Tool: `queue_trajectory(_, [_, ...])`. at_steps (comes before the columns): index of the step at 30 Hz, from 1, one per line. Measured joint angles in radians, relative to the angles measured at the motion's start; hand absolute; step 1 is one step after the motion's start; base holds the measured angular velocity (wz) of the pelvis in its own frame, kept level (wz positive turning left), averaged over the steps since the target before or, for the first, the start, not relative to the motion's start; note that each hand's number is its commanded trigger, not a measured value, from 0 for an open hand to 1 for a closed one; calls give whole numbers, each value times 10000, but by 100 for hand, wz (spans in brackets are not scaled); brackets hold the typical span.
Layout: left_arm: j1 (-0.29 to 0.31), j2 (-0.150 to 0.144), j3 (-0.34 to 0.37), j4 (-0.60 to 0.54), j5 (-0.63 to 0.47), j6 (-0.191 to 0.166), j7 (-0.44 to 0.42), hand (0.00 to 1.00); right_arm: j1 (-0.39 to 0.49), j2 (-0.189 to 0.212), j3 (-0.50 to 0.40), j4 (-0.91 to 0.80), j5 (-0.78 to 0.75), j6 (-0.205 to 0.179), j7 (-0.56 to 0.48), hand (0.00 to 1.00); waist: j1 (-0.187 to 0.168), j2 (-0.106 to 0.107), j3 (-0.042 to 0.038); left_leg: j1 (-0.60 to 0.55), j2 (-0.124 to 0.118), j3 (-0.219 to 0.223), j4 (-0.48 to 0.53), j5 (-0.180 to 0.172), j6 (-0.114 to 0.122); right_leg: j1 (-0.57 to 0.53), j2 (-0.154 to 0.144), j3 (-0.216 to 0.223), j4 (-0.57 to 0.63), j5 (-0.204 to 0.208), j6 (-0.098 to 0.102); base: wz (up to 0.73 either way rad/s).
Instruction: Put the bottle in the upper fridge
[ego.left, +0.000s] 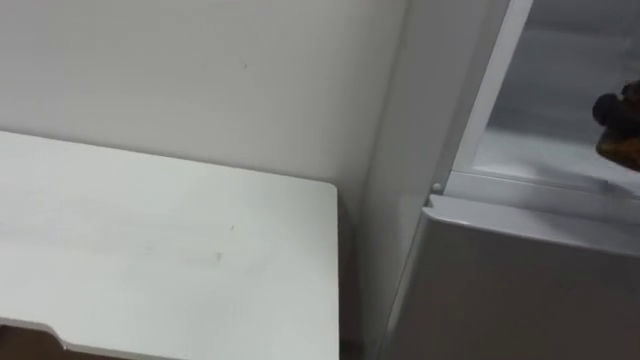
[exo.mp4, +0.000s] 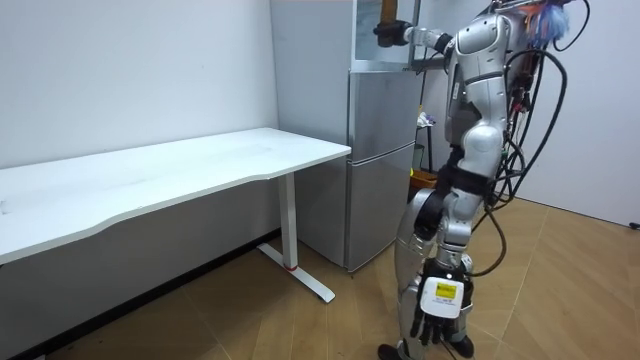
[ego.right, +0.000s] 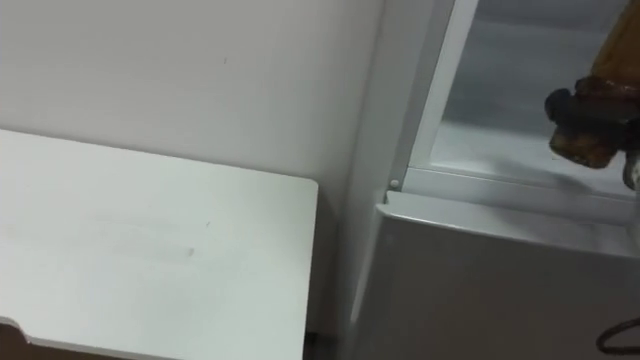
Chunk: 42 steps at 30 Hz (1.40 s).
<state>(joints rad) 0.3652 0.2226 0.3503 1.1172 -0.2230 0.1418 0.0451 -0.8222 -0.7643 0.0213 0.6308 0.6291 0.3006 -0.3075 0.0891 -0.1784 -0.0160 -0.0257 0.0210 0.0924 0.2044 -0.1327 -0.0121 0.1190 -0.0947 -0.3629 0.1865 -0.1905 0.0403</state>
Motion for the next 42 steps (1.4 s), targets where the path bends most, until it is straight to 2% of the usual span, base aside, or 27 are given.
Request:
queue_trajectory(5, [146, 37, -17, 1, -6, 143, 40, 0, -104, -3, 53, 746, -12, 30, 196, 100, 238, 102, 25, -28, -26, -145, 35, 1, 0, 38, -2, -124, -6, 0, 0, 9])
queue_trajectory(7, [197, 113, -21, 2, -6, 144, 43, 0, -264, -1, 187, 871, 15, -19, 198, 100, 286, 203, 77, -120, -26, -277, 41, 1, -3, 37, 9, -274, -12, 0, 0, 14])
queue_trajectory(9, [194, 174, -24, -1, -6, 139, 67, 0, -296, -3, 295, 874, -20, -247, 126, 100, 317, 267, 108, -189, -32, -384, 130, 5, -9, -3, 20, -348, -15, 0, 0, 18])
queue_trajectory(11, [190, 237, -27, -34, -7, 146, 145, 0, -316, -4, 327, 873, -19, -397, 60, 100, 347, 316, 68, -372, -33, -502, 191, 6, -12, -105, 29, -528, -12, 0, 0, 18])
queue_trajectory(13, [155, 282, -120, -257, -24, 145, 238, 0, -379, -1, 360, 873, -22, -679, -192, 100, 511, 350, 71, -721, -24, -614, 326, 21, -34, -332, 62, -630, -9, 0, -1, 14])
queue_trajectory(17, [134, 303, -233, -359, -16, 139, 354, 0, -506, -1, 475, 1024, -91, -990, -513, 100, 731, 363, 66, -1027, -42, -770, 363, 87, -63, -506, 78, -869, -2, 9, -16, 16])
queue_trajectory(19, [138, 308, -256, -421, -23, 200, 371, 0, -643, -3, 690, 1430, 15, -1334, -634, 100, 1016, 420, 126, -1103, -42, -825, 357, 115, -72, -560, 82, -959, -3, 11, -20, 8])
queue_trajectory(24, [133, 356, -606, -774, -72, 330, 383, 0, -836, 3, 975, 1907, 134, -1841, -540, 100, 1352, 455, 184, -1406, -40, -1027, 552, 114, -80, -685, 122, -1116, -14, 24, -41, 12])
queue_trajectory(27, [134, 431, -614, -827, -216, 330, 379, 0, -835, 9, 1043, 1979, 274, -2164, -508, 100, 1446, 510, 231, -1454, -50, -1056, 557, 113, -79, -682, 117, -1148, -11, 31, -52, 2])
queue_trajectory(35, [122, 618, -843, -1230, -529, 409, 421, 0, -1104, 8, 1143, 2595, 413, -2581, -334, 100, 1403, 535, 242, -1735, -68, -1167, 641, 169, -78, -853, 123, -1330, -10, 66, -109, 3])
queue_trajectory(36, [122, 689, -1025, -1240, -609, 462, 462, 0, -1134, -4, 1140, 2743, 422, -2600, -305, 80, 1402, 535, 242, -1732, -91, -1229, 658, 170, -77, -862, 122, -1329, -9, 66, -109, 11])
queue_trajectory(38, [122, 729, -1282, -1231, -610, 514, 538, 0, -1195, -21, 1143, 2984, 488, -2682, -292, 10, 1464, 541, 246, -1760, -92, -1233, 674, 172, -76, -868, 122, -1328, -12, 66, -109, 4])
queue_trajectory(39, [121, 758, -1419, -1218, -622, 540, 533, 0, -1223, -37, 1161, 3134, 515, -2742, -270, 0, 1500, 542, 247, -1771, -92, -1247, 679, 171, -81, -869, 124, -1328, -11, 66, -110, 0])
queue_trajectory(42, [41, 773, -1482, -1185, -809, 578, 524, 0, -1367, -97, 1201, 3650, 644, -2884, -79, 0, 1632, 561, 260, -1764, -78, -1243, 717, 170, -93, -853, 149, -1304, -19, 94, -155, 0])
